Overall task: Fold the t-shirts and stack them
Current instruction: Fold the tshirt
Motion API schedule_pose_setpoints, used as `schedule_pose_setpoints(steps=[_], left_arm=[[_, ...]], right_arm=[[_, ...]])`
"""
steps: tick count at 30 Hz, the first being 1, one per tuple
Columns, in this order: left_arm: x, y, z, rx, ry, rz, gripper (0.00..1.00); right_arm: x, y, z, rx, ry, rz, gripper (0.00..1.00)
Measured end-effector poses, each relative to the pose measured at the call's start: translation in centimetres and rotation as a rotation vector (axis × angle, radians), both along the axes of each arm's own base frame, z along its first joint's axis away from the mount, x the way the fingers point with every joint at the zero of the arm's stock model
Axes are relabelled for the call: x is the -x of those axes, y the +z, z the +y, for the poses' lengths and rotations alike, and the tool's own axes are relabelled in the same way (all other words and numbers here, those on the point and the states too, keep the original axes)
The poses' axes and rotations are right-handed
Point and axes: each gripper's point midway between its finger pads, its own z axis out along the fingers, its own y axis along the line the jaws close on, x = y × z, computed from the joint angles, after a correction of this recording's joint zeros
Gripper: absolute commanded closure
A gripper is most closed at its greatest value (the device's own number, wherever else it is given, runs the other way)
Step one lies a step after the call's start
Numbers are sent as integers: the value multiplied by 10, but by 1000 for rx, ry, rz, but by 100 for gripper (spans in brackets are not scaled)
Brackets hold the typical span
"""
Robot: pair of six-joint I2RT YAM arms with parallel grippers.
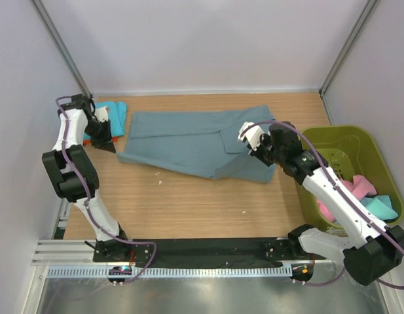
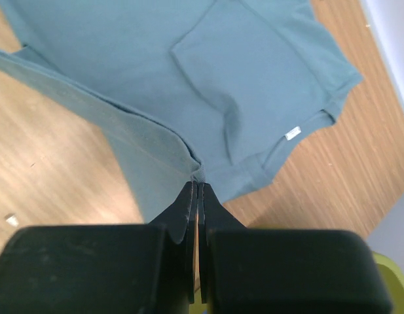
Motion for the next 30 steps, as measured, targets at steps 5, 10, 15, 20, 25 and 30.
schedule_pose_setpoints(steps=[5, 10, 15, 20, 25, 30], left_arm=[[-11, -17, 1, 15, -10, 55, 100], [-27, -19, 2, 17, -22, 68, 100], [-64, -15, 5, 3, -38, 24, 100], [-92, -24, -4, -11, -74, 10, 100], [-99, -39, -21, -17, -113, 37, 100], [-99, -44, -24, -27, -124, 52, 67]], right_arm=[[-36, 17, -9, -14, -70, -41, 99], [-78, 32, -25, -31, -150, -78, 98], [-120, 39, -38, -45, -200, -104, 99], [-146, 30, -41, -44, -213, -97, 99], [-172, 15, -38, -36, -205, -79, 99], [-188, 5, -33, -39, -195, -64, 98]])
